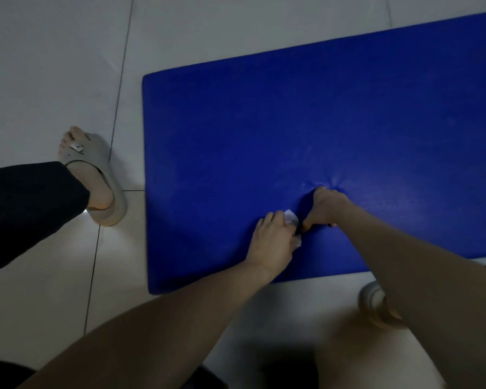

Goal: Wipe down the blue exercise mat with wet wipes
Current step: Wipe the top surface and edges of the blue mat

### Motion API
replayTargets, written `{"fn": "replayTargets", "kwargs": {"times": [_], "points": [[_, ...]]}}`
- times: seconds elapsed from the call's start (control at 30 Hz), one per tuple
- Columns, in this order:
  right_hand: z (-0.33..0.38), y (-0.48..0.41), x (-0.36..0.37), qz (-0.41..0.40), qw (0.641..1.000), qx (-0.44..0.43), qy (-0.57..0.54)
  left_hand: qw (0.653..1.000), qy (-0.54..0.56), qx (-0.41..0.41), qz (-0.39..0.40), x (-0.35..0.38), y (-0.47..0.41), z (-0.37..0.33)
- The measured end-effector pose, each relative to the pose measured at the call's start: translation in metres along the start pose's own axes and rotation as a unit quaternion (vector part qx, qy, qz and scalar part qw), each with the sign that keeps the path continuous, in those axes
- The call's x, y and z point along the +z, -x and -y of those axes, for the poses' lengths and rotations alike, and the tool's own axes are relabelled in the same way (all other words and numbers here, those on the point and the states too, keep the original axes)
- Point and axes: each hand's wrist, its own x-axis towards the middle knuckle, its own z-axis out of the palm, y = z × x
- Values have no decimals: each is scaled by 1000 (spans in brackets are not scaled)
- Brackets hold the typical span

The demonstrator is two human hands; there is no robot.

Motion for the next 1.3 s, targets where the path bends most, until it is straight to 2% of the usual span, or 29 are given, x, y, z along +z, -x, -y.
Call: {"fn": "replayTargets", "kwargs": {"times": [0.07, 0.27, 0.43, 0.57, 0.73, 1.03, 1.1, 1.17, 1.23, 1.3], "points": [[0, -1, -2, 4, 1000, 4, 2, 998, -56, 7, 32, -7, 6, 7], [1, -2, -4, 9, 1000, 3, 4, 984, -111, 15, 137, -41, 39, 65], [2, 0, -4, 10, 1000, 6, 2, 974, -161, -39, 154, -70, 72, 133], [1, 0, -4, 11, 1000, 4, 8, 981, -145, -68, 113, -78, 94, 159], [-1, -1, -3, 20, 1000, 4, 7, 993, -66, -46, 81, -65, 79, 130], [0, -3, -4, 3, 1000, 5, 4, 989, 104, -69, 76, -21, 22, 10], [0, -3, -3, -1, 1000, 3, 5, 991, 83, -56, 85, -10, 16, 0], [-1, -2, -3, -9, 1000, 1, 6, 994, 14, -24, 108, -8, 14, 4], [-2, -2, -3, -14, 1000, -1, 8, 988, -50, 13, 144, -14, 15, 17], [-2, -2, -4, -13, 1000, -6, 9, 983, -64, 23, 169, -23, 20, 37]]}}
